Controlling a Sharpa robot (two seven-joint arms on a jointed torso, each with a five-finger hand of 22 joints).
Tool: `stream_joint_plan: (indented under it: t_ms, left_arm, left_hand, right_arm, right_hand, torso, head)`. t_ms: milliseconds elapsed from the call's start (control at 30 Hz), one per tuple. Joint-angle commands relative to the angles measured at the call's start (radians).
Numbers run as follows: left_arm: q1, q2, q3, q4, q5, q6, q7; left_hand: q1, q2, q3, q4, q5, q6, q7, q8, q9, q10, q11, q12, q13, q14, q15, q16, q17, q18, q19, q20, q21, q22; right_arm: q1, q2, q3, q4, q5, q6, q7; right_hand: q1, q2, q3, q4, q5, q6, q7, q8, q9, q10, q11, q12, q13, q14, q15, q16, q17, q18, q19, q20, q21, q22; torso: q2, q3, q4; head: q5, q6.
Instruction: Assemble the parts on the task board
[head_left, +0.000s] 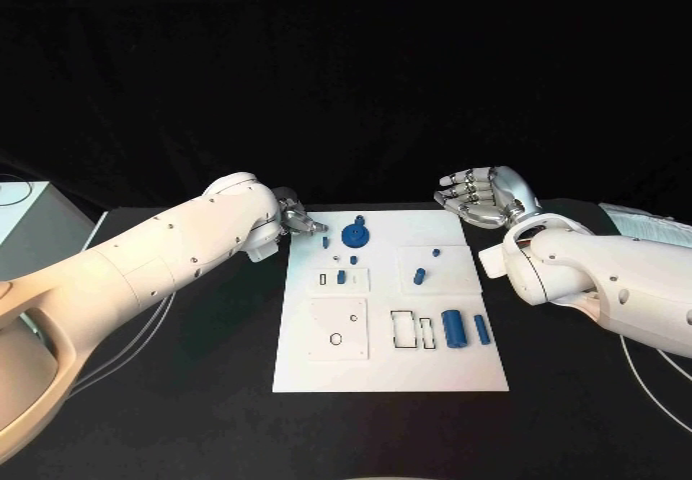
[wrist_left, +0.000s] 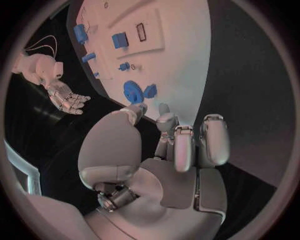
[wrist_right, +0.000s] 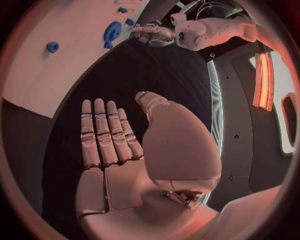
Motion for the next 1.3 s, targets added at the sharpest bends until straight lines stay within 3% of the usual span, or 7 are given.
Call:
stream_joint_plan:
  t_ms: [33,533,933,1300]
  left_arm:
    - [0.002,0.006,-0.001,0.002,0.020,0.017,0.012]
    - [0.003,0.009,-0.004,0.019,0.046,0.050,0.009]
    - [0.002,0.018,-0.020,0.011,0.050,0.059,0.008]
    - [0.002,0.020,-0.023,0.003,0.051,0.052,0.008]
  left_hand:
    - [0.012,0.001,-0.008,0.000,0.006,-0.007,-0.001,-0.003,-0.001,-0.007,0.002,-0.004,-0.001,0.088,0.005,-0.007,0.211,-0.006,-0.007,-0.002,-0.006,-0.001]
    - [0.011,0.001,-0.010,0.001,0.005,-0.009,0.001,-0.006,-0.002,-0.010,0.004,-0.005,-0.004,0.087,0.007,-0.008,0.208,-0.005,-0.011,-0.001,-0.008,-0.006]
    - [0.011,0.001,-0.011,0.001,0.004,-0.011,0.002,-0.007,-0.003,-0.014,0.005,-0.007,-0.008,0.086,0.008,-0.009,0.207,-0.004,-0.015,0.000,-0.011,-0.011]
    - [0.020,0.011,-0.008,0.000,0.006,-0.013,0.004,-0.010,-0.004,-0.019,0.007,-0.008,-0.009,0.086,0.010,-0.009,0.206,-0.003,-0.017,0.002,-0.012,-0.013]
  right_arm:
    - [0.001,0.002,0.001,-0.001,0.035,-0.002,0.052]
    - [0.003,0.010,0.001,-0.009,0.038,-0.015,0.047]
    - [0.003,0.013,0.001,-0.010,0.039,-0.016,0.048]
    - [0.003,0.015,0.001,-0.009,0.042,-0.012,0.046]
  right_hand:
    - [0.006,0.000,-0.001,-0.006,0.006,0.007,0.030,-0.008,-0.003,0.008,0.002,-0.010,-0.015,0.009,0.001,-0.010,-0.010,0.006,-0.012,0.001,-0.004,-0.016]
    - [0.007,0.004,-0.007,-0.016,0.010,0.018,0.033,-0.026,-0.012,0.012,0.008,-0.040,-0.068,-0.002,0.012,-0.064,-0.056,0.005,-0.052,0.012,-0.004,-0.084]
    - [0.004,0.004,-0.014,-0.018,0.010,0.017,0.036,-0.032,-0.015,0.010,0.011,-0.056,-0.079,0.001,0.014,-0.075,-0.066,0.005,-0.055,0.014,-0.002,-0.100]
    - [0.003,0.005,-0.018,-0.019,0.011,0.016,0.040,-0.036,-0.017,0.011,0.013,-0.063,-0.081,0.002,0.016,-0.080,-0.070,0.005,-0.058,0.015,-0.002,-0.107]
  torso:
    - [0.000,-0.0009,-0.0005]
    - [0.000,-0.0011,0.0007]
    - [0.001,-0.0003,-0.0012]
    - [-0.001,0.0001,0.0006]
  head:
    - [0.003,-0.002]
    - [0.000,-0.008]
    - [0.001,-0.011]
    - [-0.001,-0.012]
